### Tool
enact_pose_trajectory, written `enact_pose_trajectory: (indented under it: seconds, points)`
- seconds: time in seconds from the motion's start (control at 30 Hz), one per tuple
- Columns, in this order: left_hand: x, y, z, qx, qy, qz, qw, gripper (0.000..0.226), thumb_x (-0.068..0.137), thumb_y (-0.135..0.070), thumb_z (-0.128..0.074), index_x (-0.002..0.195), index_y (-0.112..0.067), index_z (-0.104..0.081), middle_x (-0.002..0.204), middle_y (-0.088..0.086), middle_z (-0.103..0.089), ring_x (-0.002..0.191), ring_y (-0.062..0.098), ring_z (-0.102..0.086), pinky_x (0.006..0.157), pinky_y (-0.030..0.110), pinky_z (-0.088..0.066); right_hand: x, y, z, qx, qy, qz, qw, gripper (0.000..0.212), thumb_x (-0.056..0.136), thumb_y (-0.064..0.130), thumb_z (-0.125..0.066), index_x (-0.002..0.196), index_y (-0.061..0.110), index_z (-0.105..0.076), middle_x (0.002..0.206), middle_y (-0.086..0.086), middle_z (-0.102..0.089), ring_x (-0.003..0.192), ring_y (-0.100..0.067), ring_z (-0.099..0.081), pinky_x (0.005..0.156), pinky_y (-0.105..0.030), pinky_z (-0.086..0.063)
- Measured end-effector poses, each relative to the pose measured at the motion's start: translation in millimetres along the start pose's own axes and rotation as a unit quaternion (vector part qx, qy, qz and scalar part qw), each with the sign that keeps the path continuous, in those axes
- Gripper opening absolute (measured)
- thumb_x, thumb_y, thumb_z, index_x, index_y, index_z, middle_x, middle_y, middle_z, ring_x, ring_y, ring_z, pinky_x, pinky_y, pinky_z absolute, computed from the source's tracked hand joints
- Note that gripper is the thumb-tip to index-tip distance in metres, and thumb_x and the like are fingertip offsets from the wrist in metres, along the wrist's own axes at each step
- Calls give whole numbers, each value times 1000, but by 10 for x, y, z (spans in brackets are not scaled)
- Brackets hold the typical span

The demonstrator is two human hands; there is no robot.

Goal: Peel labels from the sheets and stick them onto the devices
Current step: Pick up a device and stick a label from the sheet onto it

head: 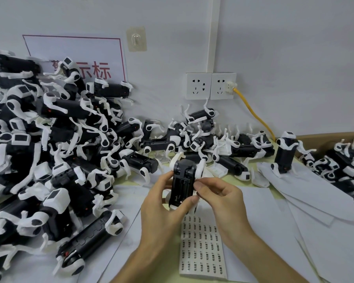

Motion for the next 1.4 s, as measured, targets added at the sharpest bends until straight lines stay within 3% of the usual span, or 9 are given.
enact_pose_trajectory:
  seconds: [0.4, 0.57, 0.87, 1.13, 1.4]
  points:
    - [-6, -12, 12, 17, -2, -18, 1000, 60, 72, -49, -85, 127, -38, -62, 111, -18, -73, 111, 8, -68, 86, 36, -59, -5, -15, -20, -3, 25, -1, 1000, 12, 88, 13, -76, 88, 24, -80, 89, -3, -78, 90, -12, -74, 78, -20, -54]
    - [8, -55, 21, -13, -5, -5, 1000, 58, 69, -53, -81, 122, -45, -61, 109, -20, -74, 109, 5, -67, 83, 21, -53, -28, -10, -37, 7, 11, 28, 1000, 14, 87, 7, -76, 87, 20, -80, 89, -2, -78, 89, -11, -74, 78, -15, -54]
    - [-36, -56, 11, 11, -24, -12, 1000, 55, 71, -52, -82, 120, -41, -61, 108, -19, -74, 109, 7, -68, 86, 40, -59, -31, -36, -23, -15, -3, 17, 1000, 16, 83, 13, -81, 85, 29, -81, 87, 2, -79, 85, -7, -74, 73, -11, -52]
    - [-62, -67, 8, 24, -22, -10, 999, 53, 71, -53, -80, 119, -37, -63, 107, -20, -74, 107, 5, -68, 85, 40, -59, 2, -116, -1, 11, 8, -44, 999, 9, 83, 13, -80, 87, 22, -81, 90, -5, -79, 92, -18, -75, 84, -26, -50]
    - [-71, -86, 15, 28, -27, -17, 999, 55, 72, -56, -77, 119, -34, -63, 108, -19, -73, 109, 8, -68, 86, 40, -59, 11, -174, -17, 33, 20, -75, 996, 7, 89, 11, -76, 91, 16, -80, 99, -9, -78, 102, -25, -73, 106, -44, -50]
Point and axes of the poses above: each hand's wrist, its own x-axis towards the middle knuckle, its own z-axis out of the back of the hand, y = z × x, the point moved 2 cm from there along x, towards the middle knuckle
